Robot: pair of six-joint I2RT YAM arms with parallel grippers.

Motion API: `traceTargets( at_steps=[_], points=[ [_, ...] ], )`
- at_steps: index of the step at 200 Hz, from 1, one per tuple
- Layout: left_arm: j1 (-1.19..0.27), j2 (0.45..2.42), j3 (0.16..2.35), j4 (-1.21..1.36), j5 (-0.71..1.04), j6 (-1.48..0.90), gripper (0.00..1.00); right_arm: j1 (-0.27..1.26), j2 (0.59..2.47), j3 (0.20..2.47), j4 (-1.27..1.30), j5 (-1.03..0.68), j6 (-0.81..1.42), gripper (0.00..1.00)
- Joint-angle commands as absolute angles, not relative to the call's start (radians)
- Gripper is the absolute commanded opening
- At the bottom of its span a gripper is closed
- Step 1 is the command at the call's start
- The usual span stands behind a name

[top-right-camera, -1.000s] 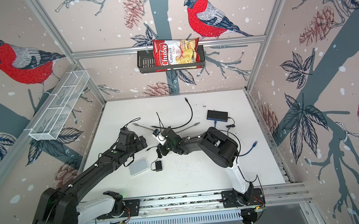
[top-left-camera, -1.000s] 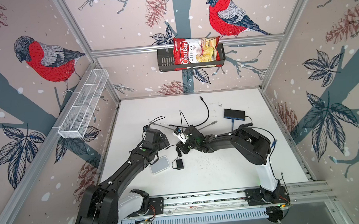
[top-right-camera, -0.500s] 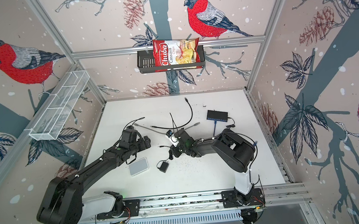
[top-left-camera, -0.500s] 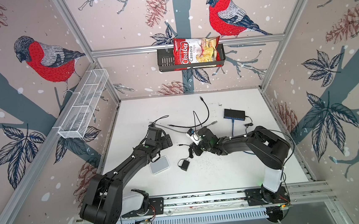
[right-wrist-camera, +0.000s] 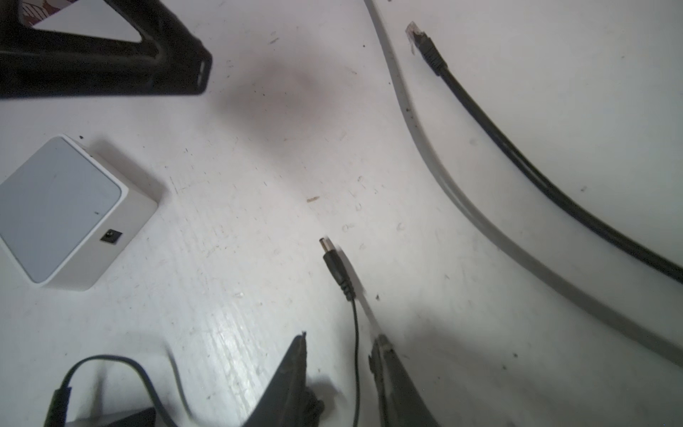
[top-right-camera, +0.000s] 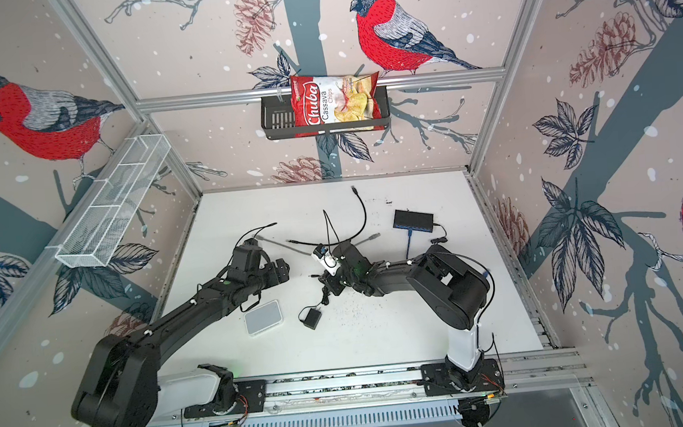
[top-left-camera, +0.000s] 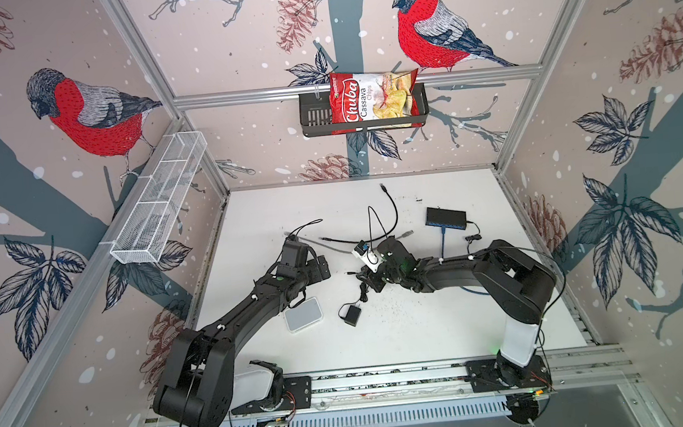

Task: Insert the plug into the switch port
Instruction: 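Lower the right gripper onto the black barrel plug and close on it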

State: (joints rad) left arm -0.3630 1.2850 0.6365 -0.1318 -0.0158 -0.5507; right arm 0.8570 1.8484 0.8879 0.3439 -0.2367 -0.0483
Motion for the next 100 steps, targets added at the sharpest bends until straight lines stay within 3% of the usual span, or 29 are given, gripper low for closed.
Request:
traceTargets(
  at_steps=[1, 100],
  points=[
    [-0.361, 1.282, 0.633, -0.094, 0.003, -0.549, 0.96, 0.857, 1.857, 0.908, 0.379, -0.277, -0.1, 0.37],
    [-0.36, 1.27, 0.621, -0.103, -0.007, -0.547, 0.96, 0.865, 1.96, 0.96, 0.397, -0.244, -0.121, 0.38]
  ],
)
